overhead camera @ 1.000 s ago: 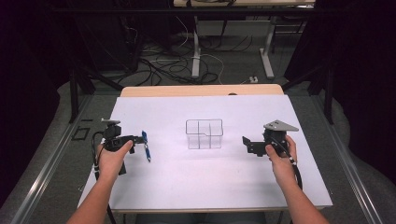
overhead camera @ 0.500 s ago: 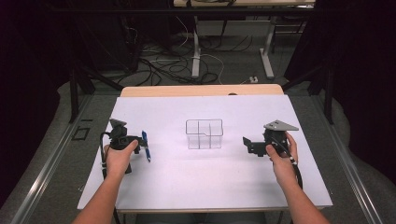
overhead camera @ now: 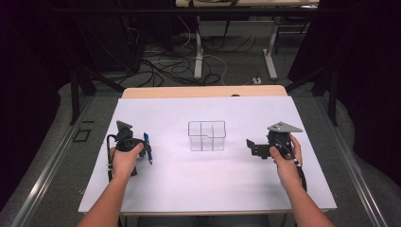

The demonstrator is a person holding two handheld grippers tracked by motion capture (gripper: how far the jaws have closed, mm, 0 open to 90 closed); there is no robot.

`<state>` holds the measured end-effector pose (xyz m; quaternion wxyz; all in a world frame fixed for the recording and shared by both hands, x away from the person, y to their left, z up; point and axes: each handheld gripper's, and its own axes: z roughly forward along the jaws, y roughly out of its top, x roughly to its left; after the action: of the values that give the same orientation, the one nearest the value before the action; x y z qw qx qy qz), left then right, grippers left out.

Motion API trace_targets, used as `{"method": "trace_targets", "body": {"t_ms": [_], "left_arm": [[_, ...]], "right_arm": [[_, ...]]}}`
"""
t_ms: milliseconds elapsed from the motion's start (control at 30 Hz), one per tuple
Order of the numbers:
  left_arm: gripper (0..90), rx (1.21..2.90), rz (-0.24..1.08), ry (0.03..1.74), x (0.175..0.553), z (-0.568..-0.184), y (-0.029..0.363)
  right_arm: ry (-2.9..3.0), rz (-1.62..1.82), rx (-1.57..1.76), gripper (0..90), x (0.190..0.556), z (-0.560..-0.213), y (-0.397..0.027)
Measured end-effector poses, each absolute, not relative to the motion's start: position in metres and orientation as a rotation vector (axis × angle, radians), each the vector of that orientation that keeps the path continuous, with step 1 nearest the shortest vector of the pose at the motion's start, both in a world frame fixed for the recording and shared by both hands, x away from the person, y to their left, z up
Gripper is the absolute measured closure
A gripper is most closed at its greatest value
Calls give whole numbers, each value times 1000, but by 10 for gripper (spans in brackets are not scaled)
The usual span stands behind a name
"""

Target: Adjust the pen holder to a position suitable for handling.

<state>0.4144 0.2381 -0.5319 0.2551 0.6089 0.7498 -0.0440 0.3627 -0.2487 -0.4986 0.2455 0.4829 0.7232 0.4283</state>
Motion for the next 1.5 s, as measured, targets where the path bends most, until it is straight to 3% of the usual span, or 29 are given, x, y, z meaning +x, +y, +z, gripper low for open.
{"method": "trace_targets", "body": {"t_ms": [833,1500], "left_arm": [[787,1606,-150,2091,418,-538,237],[794,1631,-148,2067,419,-538,238]], "right_arm": [[1987,1165,1311,0,364,-500,-248],[2005,1156,1301,0,363,-501,-246]]}}
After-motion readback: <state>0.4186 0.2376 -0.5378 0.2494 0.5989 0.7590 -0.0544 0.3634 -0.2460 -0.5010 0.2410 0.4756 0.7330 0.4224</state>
